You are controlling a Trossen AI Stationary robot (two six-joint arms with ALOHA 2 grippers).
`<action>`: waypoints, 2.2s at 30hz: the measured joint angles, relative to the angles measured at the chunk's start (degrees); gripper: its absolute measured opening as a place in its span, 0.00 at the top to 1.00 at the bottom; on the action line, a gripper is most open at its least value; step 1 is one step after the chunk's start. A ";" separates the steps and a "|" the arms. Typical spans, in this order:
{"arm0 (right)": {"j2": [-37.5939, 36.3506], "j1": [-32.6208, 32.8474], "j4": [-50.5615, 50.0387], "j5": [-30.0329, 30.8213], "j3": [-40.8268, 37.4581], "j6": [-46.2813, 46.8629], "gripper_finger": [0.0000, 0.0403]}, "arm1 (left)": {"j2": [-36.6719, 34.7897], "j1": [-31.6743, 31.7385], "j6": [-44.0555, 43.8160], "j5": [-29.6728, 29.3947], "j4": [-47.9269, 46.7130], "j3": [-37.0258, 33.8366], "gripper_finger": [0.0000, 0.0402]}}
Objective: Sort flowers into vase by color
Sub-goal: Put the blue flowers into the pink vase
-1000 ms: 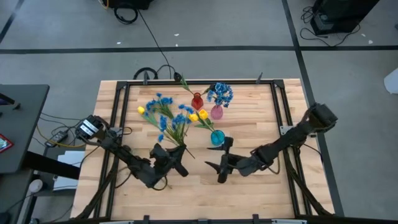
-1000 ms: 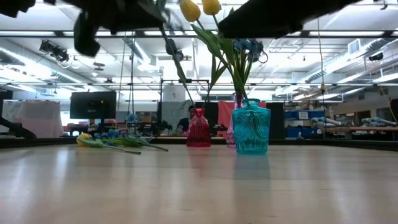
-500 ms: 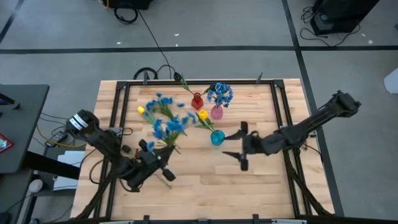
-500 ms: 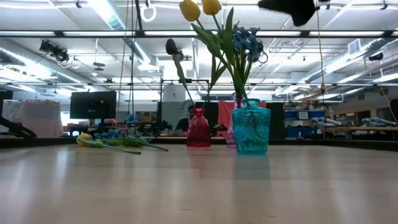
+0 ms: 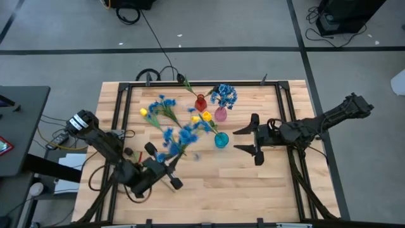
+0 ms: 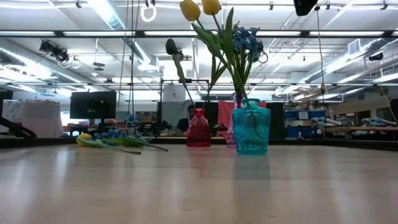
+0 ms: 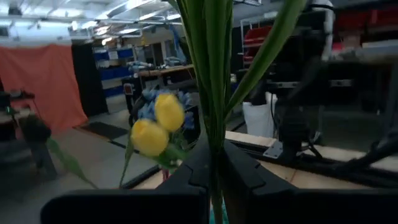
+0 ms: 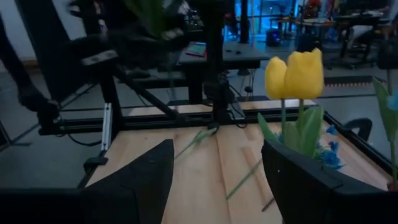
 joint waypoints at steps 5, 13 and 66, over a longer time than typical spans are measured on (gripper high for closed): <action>0.10 -0.80 -0.07 0.20 0.00 3.57 0.38 | 0.00 0.18 -4.50 0.35 -19.42 8.44 0.94; -4.70 -0.80 -9.86 1.33 0.00 8.68 0.39 | 0.00 3.01 -20.43 12.15 -47.55 19.86 0.94; 10.56 -0.48 27.17 -3.32 0.00 -6.01 0.44 | 5.53 26.81 -38.14 57.09 -53.52 22.45 0.94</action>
